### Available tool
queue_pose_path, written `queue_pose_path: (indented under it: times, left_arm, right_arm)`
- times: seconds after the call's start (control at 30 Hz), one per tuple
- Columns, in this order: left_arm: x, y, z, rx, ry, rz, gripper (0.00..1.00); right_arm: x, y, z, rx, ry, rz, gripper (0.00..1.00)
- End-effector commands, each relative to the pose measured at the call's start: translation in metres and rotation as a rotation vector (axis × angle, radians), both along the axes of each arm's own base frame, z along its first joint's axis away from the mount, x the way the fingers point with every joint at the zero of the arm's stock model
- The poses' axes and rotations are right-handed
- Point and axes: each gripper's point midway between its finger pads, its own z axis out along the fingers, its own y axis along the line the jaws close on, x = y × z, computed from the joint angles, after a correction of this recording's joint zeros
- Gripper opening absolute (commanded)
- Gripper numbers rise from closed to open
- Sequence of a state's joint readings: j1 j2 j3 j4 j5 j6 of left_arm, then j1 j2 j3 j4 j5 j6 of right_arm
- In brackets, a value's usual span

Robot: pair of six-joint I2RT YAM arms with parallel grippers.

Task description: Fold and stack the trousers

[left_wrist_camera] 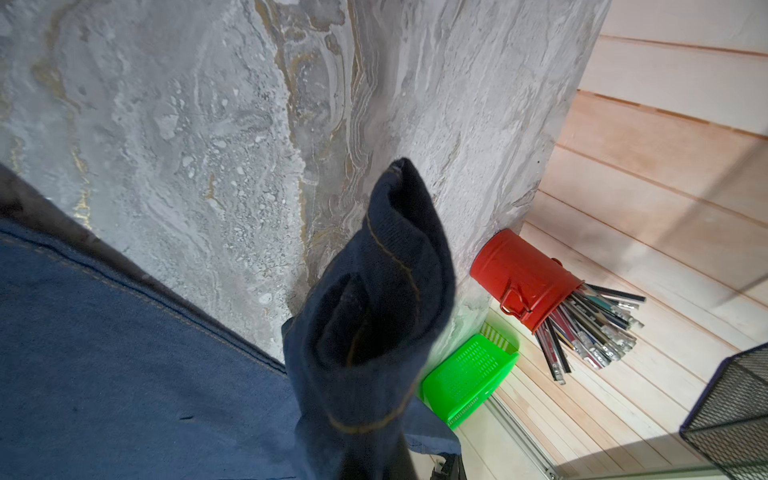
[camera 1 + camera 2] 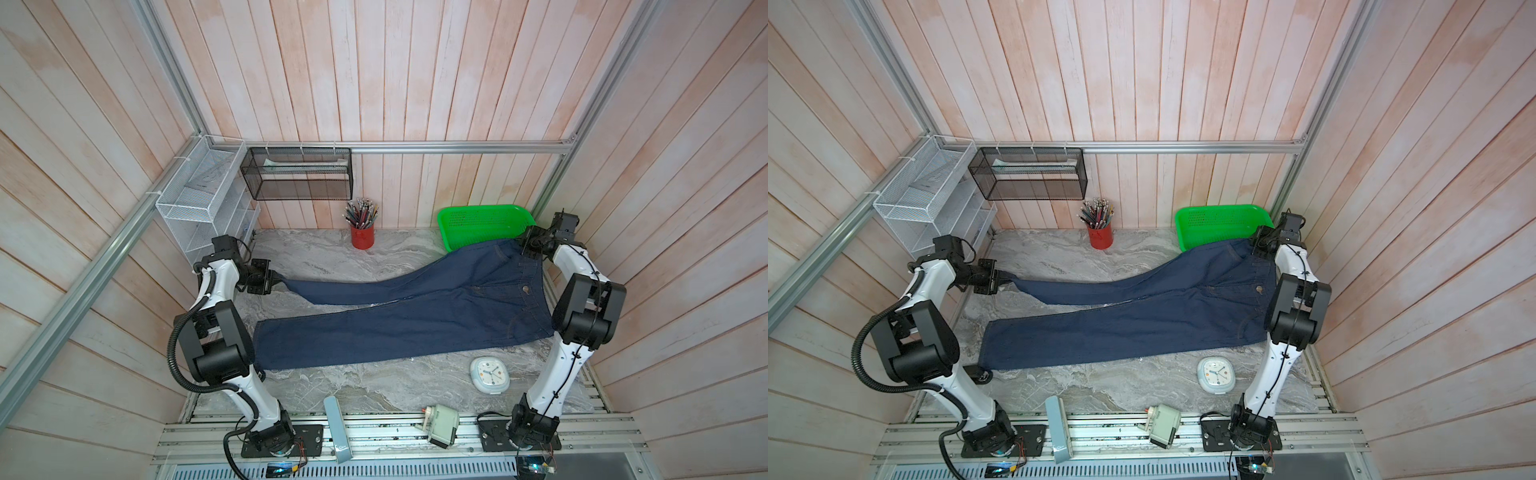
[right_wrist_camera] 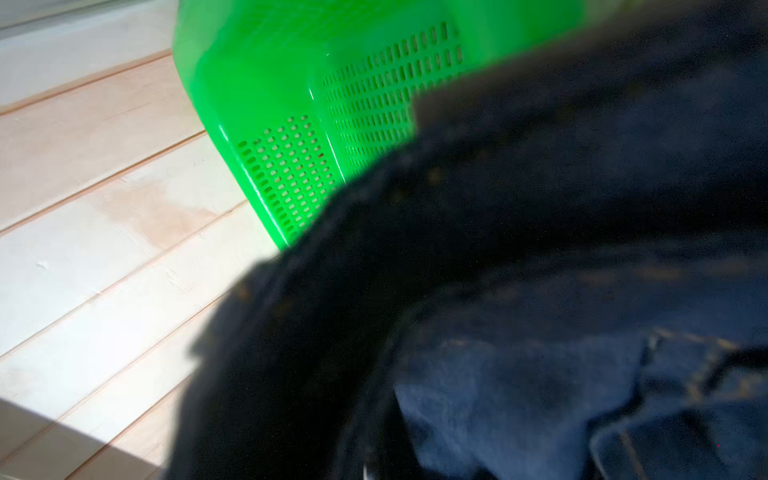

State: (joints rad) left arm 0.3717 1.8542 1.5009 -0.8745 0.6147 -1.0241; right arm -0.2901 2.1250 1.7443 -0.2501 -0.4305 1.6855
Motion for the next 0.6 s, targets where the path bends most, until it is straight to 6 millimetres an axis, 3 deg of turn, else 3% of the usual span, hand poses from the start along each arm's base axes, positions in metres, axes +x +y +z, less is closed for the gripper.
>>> queue_pose_path:
  times: [0.0,0.17,0.27,0.43,0.57]
  left_arm:
    - [0.106,0.043,-0.037,0.136,-0.34,-0.073,0.03]
    - [0.109,0.047,-0.052,0.123,-0.312,-0.053,0.21]
    - [0.107,0.056,-0.064,0.114,-0.289,-0.019,0.21]
    - [0.103,0.069,-0.075,0.102,-0.272,0.009,0.21]
    - [0.102,0.069,-0.062,0.108,-0.298,0.003,0.21]
  right_arm:
    - [0.007,-0.001,-0.001,-0.009,0.018,-0.02,0.16]
    - [0.01,0.0,-0.001,-0.009,0.021,-0.014,0.29]
    - [0.011,-0.001,-0.001,-0.008,0.022,-0.014,0.29]
    - [0.015,-0.001,0.001,-0.01,0.011,-0.011,0.14]
    - [0.016,0.002,0.002,-0.005,0.002,-0.003,0.03]
